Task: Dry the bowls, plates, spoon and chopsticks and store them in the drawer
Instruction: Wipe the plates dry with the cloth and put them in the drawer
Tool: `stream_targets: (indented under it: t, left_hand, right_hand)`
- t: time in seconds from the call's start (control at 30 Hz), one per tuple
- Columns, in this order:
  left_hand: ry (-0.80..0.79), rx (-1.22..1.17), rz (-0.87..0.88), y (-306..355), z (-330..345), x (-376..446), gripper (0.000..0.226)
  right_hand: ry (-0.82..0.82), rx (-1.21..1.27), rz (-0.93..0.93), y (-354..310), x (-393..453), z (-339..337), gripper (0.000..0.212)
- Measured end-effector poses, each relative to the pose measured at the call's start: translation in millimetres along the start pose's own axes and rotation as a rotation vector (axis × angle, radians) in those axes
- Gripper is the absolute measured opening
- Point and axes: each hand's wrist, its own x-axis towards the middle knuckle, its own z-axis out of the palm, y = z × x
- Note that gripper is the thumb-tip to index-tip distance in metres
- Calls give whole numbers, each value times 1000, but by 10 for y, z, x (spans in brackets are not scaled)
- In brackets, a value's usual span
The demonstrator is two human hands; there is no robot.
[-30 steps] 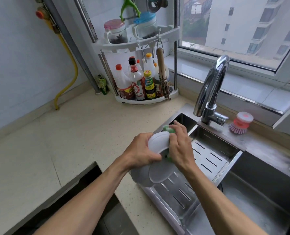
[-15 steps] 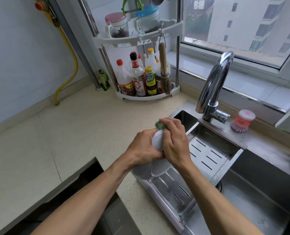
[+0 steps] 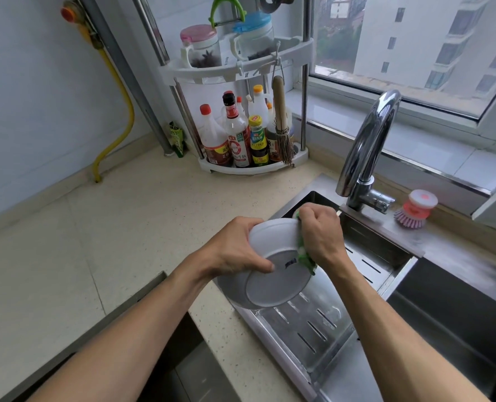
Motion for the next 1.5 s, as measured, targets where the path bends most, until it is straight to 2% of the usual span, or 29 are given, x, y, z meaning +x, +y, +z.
stream_targets:
  t: [0.1,0.23,0.3,0.37,0.4,0.5,0.57,0.67,0.7,0.83,0.87,1.0,1.13,1.27,1.37,1.43,1.5]
  left_hand:
    - [70,-8,9,-21,59,22,51]
    - [175,-88,14,-24,193,34,48]
    - [172,-49,19,-19,202,37,48]
    - [191,-58,-1,-28,175,40,46]
    - [203,-78,-14,-39,174,38,46]
    - [243,-183,-52,-65,174,60,47]
    - [223,-209,-55,-82,172,60,47]
    - [199,-145,-58,-71,189,46,53]
    - [204,-138,-49,-64,201,45,55]
    - [167,-134,-11,-47,227,35,48]
    - [150,-110,-2,-27,216,18,47]
    - [93,-38,54,57,169,-70,56]
    - [95,-100,55,39,162,-123,54]
    - [-12,-150,-23,60,70,-71,55]
    - [-70,-53,-58,90,46,32,55]
    - [-48,10,-42,78,67,71,53]
    - [25,17,-28,39,120,82,51]
  right_hand:
    - [35,-91,-100,-107,-75,102,29]
    - [71,-184,-387,-26,-276,299,35]
    - [61,-106,-317,121,-225,194,35]
    - [13,-1,-183,231,-231,94,41]
    - [-30,19,-179,230,-301,82,44]
    - [-209,-58,-395,147,-529,183,51]
    - [-247,-108,-487,234,-528,169,51]
    - [-216,-17,-263,266,-375,69,50]
    - [-196,13,-240,208,-371,89,49]
    - [-100,-35,-362,45,-412,251,44]
    - [-55,-27,-315,49,-367,229,40]
    - [11,244,147,163,-176,31,32]
    - [46,278,301,251,-125,-44,30]
    - [-36,190,165,131,-19,-120,29]
    - [-116,51,48,18,44,-132,38]
    - [-114,-31,-9,-92,0,-126,37]
    - [-100,-106,-108,-137,-123,-56,26]
